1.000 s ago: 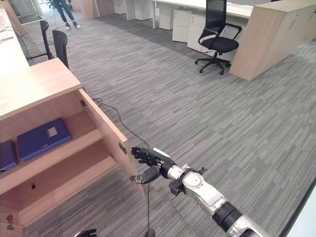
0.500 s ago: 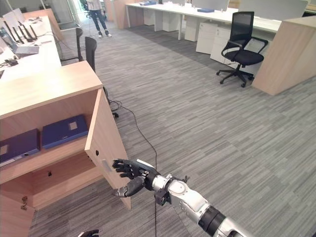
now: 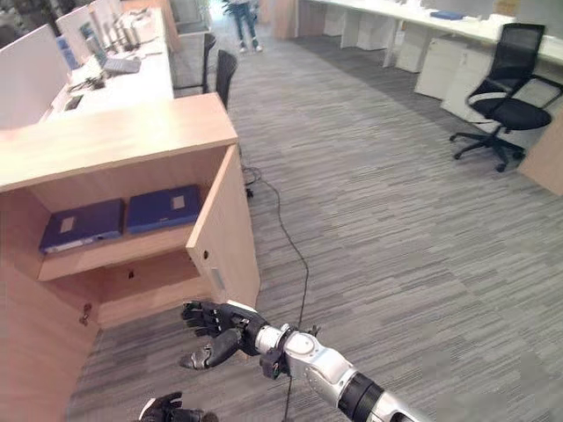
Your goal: Put the empty folder in the office cabinet
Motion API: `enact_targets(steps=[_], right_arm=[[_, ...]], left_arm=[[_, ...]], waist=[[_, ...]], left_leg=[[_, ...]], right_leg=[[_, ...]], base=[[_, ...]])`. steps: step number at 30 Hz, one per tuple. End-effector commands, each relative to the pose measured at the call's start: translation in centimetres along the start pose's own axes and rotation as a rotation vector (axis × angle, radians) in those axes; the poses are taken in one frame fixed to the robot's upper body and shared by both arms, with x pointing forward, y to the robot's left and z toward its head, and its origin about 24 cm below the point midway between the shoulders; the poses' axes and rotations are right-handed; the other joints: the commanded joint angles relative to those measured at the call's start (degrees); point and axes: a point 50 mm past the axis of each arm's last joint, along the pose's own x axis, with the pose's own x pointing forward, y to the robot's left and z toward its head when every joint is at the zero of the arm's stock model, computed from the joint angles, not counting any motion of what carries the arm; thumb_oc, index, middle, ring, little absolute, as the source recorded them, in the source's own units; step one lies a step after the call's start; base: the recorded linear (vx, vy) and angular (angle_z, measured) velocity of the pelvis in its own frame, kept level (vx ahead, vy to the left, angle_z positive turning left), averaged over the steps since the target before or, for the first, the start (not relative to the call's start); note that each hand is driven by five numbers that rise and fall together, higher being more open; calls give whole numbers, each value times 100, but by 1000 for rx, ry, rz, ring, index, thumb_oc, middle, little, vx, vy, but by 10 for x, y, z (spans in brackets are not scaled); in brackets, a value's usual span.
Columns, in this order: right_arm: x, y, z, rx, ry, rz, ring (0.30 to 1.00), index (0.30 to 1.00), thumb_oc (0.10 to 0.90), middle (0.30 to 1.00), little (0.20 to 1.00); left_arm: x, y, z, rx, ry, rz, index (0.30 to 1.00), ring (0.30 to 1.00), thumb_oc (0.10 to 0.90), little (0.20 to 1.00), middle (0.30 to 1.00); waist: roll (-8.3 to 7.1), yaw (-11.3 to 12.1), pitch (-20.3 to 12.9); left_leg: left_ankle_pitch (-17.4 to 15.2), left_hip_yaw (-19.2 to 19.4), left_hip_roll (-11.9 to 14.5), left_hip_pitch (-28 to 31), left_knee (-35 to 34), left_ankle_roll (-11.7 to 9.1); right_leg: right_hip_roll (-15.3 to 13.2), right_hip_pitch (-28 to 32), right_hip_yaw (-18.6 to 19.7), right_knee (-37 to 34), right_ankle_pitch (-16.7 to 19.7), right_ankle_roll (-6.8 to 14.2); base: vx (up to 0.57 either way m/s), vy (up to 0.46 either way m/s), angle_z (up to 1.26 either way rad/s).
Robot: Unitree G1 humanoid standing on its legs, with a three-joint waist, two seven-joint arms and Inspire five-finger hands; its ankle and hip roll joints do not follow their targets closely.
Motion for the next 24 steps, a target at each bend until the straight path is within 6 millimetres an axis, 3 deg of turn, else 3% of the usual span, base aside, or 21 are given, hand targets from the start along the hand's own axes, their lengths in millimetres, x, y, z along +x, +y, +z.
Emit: enact_targets(steps=[1,5,9,13,16,19,20,22,24], right_arm=[[11,5,41,-62,-203,21,900,900,800,900,900],[-3,-16,17,-100,-108,-92,900,900,800,900,900],[-29,-41,-14,-87,-9,-244,900,900,800,900,900],[-55,-57,-45,-56,89,-382,900,900,800,900,900],[-74,-63,-89,-3,263,-457,900,900,800,900,900],[-105,-68,-137,3,503,-562,900,900,800,900,900],[-104,-68,-137,3,501,-562,900,900,800,900,900],[-154,-70,-187,162,731,-822,900,900,800,900,900],[-177,-68,-201,257,786,-945,900,900,800,900,900]], left_arm=[[-6,31,-40,33,128,104,900,900,800,900,900],[-10,34,-53,15,182,110,900,900,800,900,900],[-11,30,-60,52,210,83,900,900,800,900,900],[-10,20,-54,87,189,36,900,900,800,900,900],[-10,18,-55,90,192,18,900,900,800,900,900],[-10,17,-55,105,191,9,900,900,800,900,900],[-10,17,-54,106,190,10,900,900,800,900,900],[-12,18,-62,99,240,18,900,900,800,900,900],[-11,23,-61,93,251,34,900,900,800,900,900]], waist=[[-133,105,136],[-209,94,31],[-158,-96,-96],[-23,-308,-158],[47,-287,-187],[6,-253,-208],[-3,-249,-211],[-76,-285,-237],[-110,-328,-248]], left_leg=[[153,-64,-5,114,-218,350],[-881,476,-180,436,244,634],[-1466,1263,-323,953,327,676],[-1463,1799,-405,947,52,706],[-1417,1590,-447,976,-289,728],[-1446,1524,-462,902,-339,803],[-1445,1526,-470,892,-340,813],[-1600,1445,-621,825,-358,980],[-1677,1425,-719,794,-358,1067]], right_leg=[[-407,494,304,-521,-531,859],[-544,463,-5,-521,-516,898],[-706,501,-627,-521,-447,961],[-982,595,-1381,-488,-299,950],[-1010,679,-1410,-428,-283,946],[-1087,636,-1422,-341,-194,976],[-1095,626,-1428,-343,-183,980],[-1175,520,-1333,-298,-10,1078],[-1246,473,-1291,-251,78,1140]], base=[[-70,-34,91],[-46,-16,61],[-27,68,80],[-35,142,134],[23,159,111],[-23,120,35],[-34,134,6],[-50,199,-7],[-29,184,-11]])
